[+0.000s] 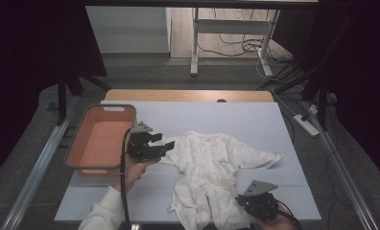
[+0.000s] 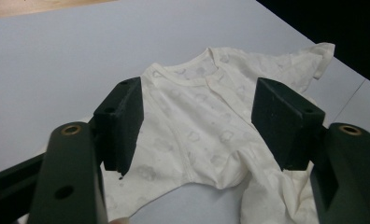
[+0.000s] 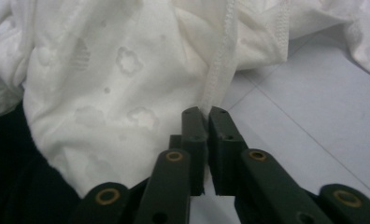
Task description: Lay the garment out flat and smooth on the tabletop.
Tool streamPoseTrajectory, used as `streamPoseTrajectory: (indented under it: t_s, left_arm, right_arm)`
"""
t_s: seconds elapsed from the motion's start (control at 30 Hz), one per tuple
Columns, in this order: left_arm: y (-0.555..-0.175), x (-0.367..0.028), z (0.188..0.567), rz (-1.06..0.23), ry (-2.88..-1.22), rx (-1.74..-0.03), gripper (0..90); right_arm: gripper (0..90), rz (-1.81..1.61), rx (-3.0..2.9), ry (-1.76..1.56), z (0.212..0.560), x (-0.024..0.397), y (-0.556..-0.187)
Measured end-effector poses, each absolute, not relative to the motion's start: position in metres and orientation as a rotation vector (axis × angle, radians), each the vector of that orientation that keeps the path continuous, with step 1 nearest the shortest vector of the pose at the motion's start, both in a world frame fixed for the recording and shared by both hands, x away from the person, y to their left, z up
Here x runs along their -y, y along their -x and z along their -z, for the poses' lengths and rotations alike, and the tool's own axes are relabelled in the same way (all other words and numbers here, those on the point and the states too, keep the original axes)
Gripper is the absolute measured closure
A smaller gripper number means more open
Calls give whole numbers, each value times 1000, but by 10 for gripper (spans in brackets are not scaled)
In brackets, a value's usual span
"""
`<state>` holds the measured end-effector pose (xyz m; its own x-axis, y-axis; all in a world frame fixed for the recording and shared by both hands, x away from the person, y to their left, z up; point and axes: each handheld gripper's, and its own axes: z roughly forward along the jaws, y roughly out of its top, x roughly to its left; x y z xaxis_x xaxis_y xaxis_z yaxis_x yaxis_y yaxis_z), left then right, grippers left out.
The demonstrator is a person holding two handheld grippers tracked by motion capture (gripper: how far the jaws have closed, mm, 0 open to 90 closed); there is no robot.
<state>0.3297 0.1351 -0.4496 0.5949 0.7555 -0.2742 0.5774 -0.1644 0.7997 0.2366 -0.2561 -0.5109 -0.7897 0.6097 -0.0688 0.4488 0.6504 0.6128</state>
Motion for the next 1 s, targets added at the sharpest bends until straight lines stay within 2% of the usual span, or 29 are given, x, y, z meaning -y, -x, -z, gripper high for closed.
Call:
streamPoseTrajectory:
  t_s: [0.43,0.7,0.73,0.83,1.0]
  left_arm:
    - [-331,-135,448,-227,-1850,-1070,344]
    - [-332,-133,448,-224,-1849,-1070,344]
    - [-332,-133,448,-223,-1851,-1069,344]
    - [-332,-132,448,-223,-1852,-1068,343]
    - [-332,-132,449,-223,-1853,-1070,344]
  right_arm:
    - [876,-836,-2613,-910,504,289,-194]
    - [871,-833,-2639,-938,506,298,-185]
    - [855,-835,-2630,-932,505,297,-185]
    - [695,-870,-2561,-907,499,294,-183]
    - [590,-1002,-2489,-800,487,279,-178]
